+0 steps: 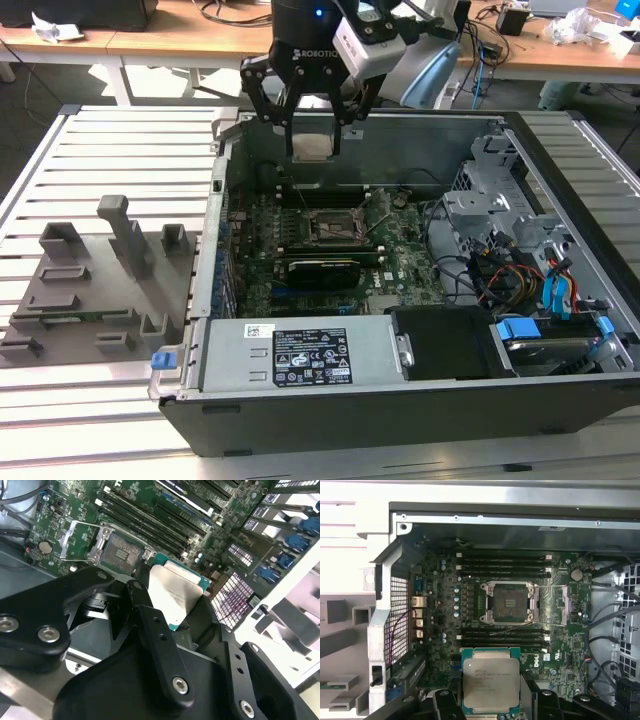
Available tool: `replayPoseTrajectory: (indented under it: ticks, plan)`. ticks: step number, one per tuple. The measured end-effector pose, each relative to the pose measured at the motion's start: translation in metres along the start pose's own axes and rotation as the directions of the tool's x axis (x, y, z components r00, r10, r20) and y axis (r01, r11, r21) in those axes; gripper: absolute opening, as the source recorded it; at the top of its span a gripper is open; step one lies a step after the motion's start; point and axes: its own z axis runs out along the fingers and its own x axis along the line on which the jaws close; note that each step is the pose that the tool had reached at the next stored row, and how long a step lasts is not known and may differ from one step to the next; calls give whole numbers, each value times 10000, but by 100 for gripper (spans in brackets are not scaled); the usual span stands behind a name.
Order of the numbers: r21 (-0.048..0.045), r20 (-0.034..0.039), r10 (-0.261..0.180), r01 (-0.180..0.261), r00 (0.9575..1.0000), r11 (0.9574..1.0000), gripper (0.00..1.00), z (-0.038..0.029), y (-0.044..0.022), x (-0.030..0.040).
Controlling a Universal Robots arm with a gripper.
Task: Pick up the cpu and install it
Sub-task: 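Pick up the cpu and move it towards the insertion slot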
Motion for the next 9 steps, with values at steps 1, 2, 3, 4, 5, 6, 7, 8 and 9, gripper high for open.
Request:
replayPoseTrajectory:
  ticks: [1, 2, 3, 4, 5, 6, 7, 8, 9]
  plan:
    - [-1, 0, 0, 0, 10000, 10000, 54, 8, 3, -11]
    - [-1, 0, 0, 0, 10000, 10000, 54, 18, 6, -27]
    - [0, 0, 0, 0, 10000, 10000, 54, 25, 8, -38]
    - [0, -1, 1, -1, 10000, 10000, 54, 33, 11, -50]
    - [0, 0, 1, -1, 10000, 10000, 54, 41, 13, -62]
    - [0, 0, 1, -1, 10000, 10000, 54, 56, 18, -83]
    - [-1, 0, 1, -1, 10000, 10000, 54, 64, 21, -96]
    - [-1, 0, 1, -1, 10000, 10000, 54, 73, 24, -108]
    - [-1, 0, 1, -1, 10000, 10000, 54, 82, 27, -122]
